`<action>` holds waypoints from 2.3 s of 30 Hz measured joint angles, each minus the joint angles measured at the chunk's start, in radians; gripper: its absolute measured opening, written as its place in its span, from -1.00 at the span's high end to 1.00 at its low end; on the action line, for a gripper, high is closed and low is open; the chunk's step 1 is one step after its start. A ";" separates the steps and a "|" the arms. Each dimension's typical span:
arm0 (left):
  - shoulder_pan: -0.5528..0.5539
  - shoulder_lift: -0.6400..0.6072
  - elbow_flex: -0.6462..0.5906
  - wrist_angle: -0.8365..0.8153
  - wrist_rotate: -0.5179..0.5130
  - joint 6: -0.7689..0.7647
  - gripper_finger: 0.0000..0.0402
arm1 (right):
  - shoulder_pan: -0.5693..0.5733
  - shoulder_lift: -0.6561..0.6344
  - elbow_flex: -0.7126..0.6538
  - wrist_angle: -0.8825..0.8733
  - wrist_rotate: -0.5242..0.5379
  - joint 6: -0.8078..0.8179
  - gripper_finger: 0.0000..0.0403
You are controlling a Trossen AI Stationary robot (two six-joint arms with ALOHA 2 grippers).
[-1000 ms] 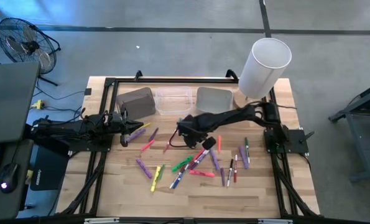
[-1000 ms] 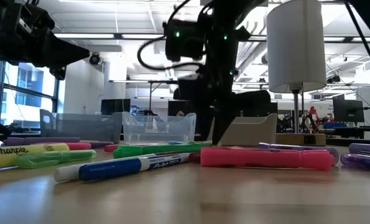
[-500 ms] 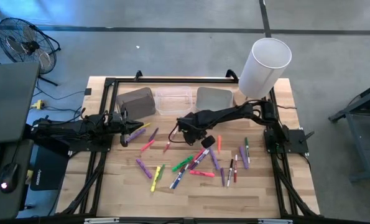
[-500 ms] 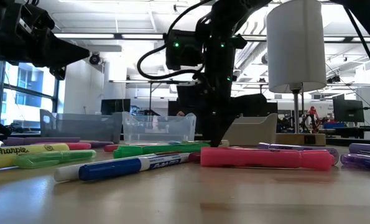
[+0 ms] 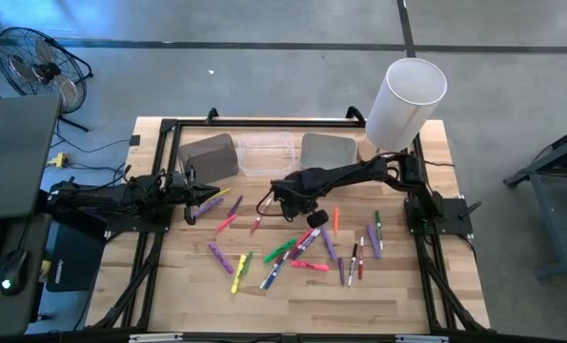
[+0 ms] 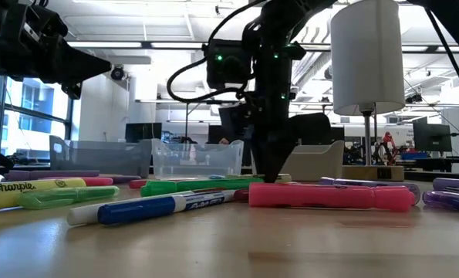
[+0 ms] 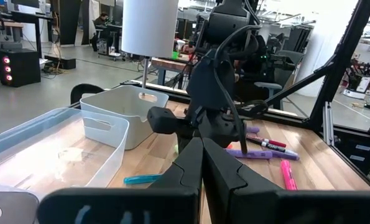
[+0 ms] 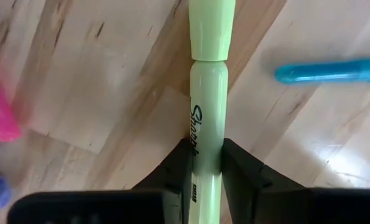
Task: Pick & Place Markers
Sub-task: Put the yellow highlighter pen into the gray bin, then put the pink marker pen into the transparent bin
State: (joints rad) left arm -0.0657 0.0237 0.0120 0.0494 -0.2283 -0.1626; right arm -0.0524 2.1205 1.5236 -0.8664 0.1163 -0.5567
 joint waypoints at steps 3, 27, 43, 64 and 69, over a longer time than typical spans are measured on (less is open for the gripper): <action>0.000 0.000 0.000 0.000 0.000 0.000 0.99 | 0.002 0.002 0.029 -0.053 0.004 0.008 0.68; 0.000 0.000 0.000 0.000 -0.002 0.000 0.99 | -0.363 -0.424 -0.148 -0.156 0.150 0.306 0.71; 0.000 0.000 0.000 0.000 0.001 0.000 0.99 | -0.382 -0.424 -0.310 -0.016 0.166 0.279 0.47; 0.000 0.000 0.000 0.000 0.000 0.000 0.99 | -0.117 -0.684 -0.305 0.026 0.013 0.711 0.98; 0.000 0.000 0.000 0.000 0.000 0.000 0.99 | 0.036 -0.680 -0.305 0.069 0.008 0.854 0.97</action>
State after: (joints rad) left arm -0.0658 0.0238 0.0120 0.0494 -0.2282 -0.1623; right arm -0.0160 1.4405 1.2185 -0.7974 0.1246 0.2970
